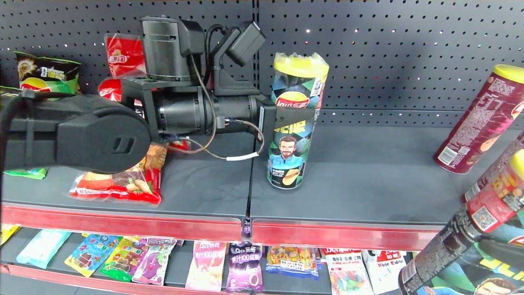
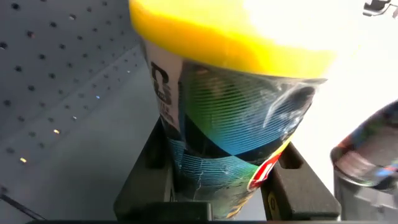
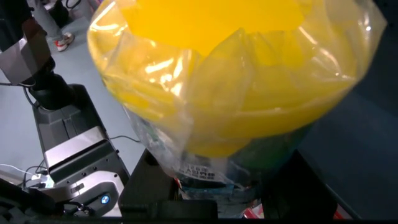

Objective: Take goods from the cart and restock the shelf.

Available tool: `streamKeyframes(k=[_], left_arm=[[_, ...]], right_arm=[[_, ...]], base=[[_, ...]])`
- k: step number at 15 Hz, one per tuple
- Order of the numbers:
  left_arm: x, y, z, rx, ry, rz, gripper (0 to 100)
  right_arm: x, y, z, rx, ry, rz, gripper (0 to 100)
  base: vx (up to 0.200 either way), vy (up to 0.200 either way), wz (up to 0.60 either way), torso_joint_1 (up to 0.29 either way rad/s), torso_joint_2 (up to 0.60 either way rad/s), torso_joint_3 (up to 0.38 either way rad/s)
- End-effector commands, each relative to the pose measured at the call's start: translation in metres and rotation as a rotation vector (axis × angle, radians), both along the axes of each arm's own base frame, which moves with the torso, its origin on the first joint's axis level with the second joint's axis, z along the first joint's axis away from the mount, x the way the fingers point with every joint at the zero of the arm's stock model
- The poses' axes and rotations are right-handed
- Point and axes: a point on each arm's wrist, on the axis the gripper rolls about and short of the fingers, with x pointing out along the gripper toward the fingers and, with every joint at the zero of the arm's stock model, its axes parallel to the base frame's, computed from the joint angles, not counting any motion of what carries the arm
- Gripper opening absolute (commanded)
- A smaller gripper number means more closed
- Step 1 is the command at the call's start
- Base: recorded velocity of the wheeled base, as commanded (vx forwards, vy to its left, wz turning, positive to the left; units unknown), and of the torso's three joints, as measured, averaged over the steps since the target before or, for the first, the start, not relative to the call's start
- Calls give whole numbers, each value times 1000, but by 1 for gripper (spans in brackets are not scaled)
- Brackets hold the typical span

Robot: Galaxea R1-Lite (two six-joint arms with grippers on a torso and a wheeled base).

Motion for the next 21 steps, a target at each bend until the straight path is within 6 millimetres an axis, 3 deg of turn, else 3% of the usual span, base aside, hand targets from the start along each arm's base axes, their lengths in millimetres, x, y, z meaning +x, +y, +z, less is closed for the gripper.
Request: streamKeyframes(k=[1, 11, 21], left_arm=[[-21, 11, 3, -15, -14, 11, 0], [-41, 17, -23, -4, 24, 26, 0], [-37, 14, -32, -5, 19, 48, 0]], right_arm=[[-1, 0, 0, 1, -3, 1, 0], [-1, 0, 1, 1, -7, 4, 0], [-1, 0, 0, 1, -3, 2, 0]], base=[[0, 0, 0, 0, 0, 0], [0, 0, 0, 0, 0, 0], [0, 0, 0, 0, 0, 0]])
